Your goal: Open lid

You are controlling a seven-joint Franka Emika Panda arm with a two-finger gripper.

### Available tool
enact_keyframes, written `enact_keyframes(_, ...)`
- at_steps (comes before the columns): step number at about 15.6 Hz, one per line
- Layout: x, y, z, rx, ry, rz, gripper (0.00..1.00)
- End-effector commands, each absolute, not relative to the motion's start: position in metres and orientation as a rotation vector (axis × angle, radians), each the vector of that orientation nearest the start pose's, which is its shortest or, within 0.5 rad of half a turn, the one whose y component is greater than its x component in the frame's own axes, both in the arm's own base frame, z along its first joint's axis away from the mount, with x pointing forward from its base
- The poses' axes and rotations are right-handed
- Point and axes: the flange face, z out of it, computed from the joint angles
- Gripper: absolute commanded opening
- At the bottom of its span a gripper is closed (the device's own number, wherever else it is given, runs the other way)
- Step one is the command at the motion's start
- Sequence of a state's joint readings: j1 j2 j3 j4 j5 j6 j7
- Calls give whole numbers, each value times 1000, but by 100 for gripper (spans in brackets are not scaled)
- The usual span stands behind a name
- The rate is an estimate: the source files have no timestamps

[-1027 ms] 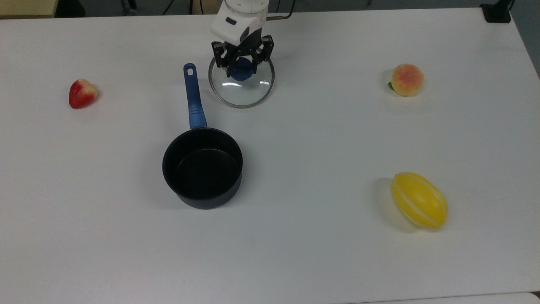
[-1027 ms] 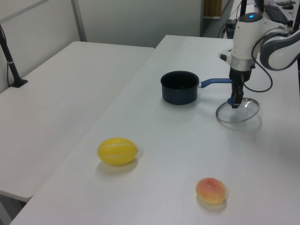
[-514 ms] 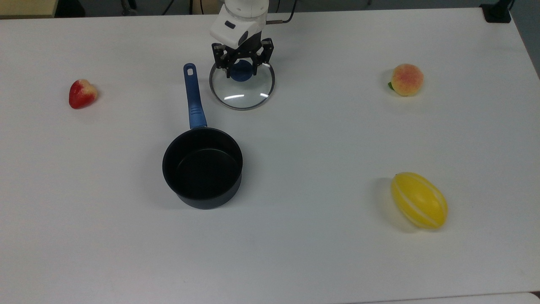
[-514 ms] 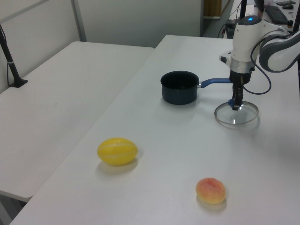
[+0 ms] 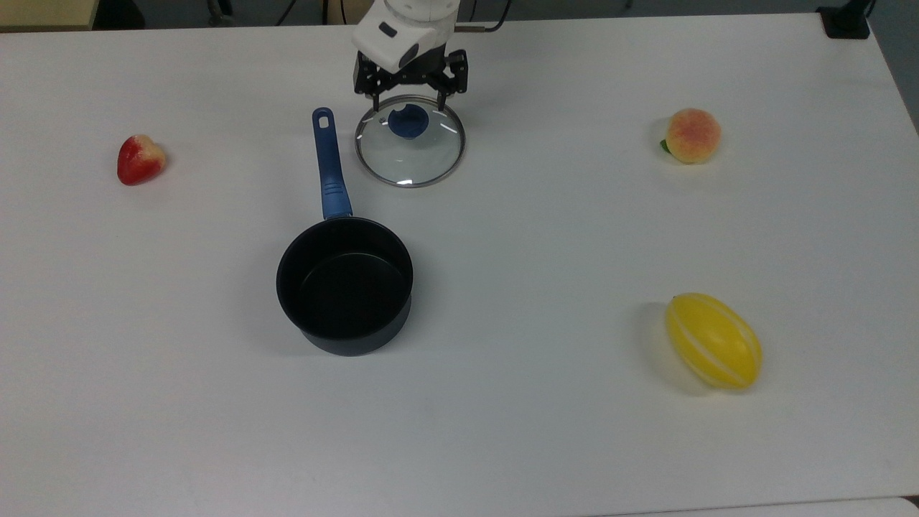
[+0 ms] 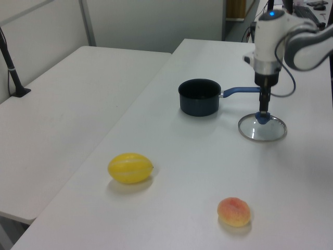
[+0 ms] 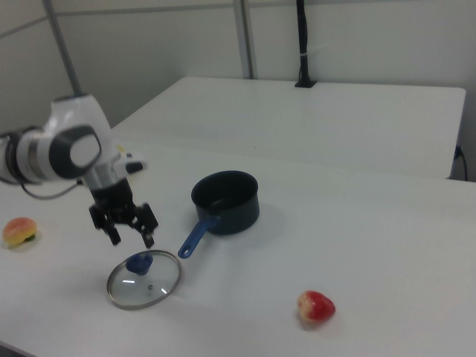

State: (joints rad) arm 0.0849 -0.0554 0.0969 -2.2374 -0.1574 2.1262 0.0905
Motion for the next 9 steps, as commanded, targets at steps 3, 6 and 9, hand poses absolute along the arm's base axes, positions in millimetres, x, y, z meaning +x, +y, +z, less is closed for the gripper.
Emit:
enact_keyframes(3,516,127,512,-3200,-158,145,100)
enact_keyframes(6,519,124,569,-3169,-115,111,100)
enact_keyframes(9,528,99,616,-3109,4,12,100)
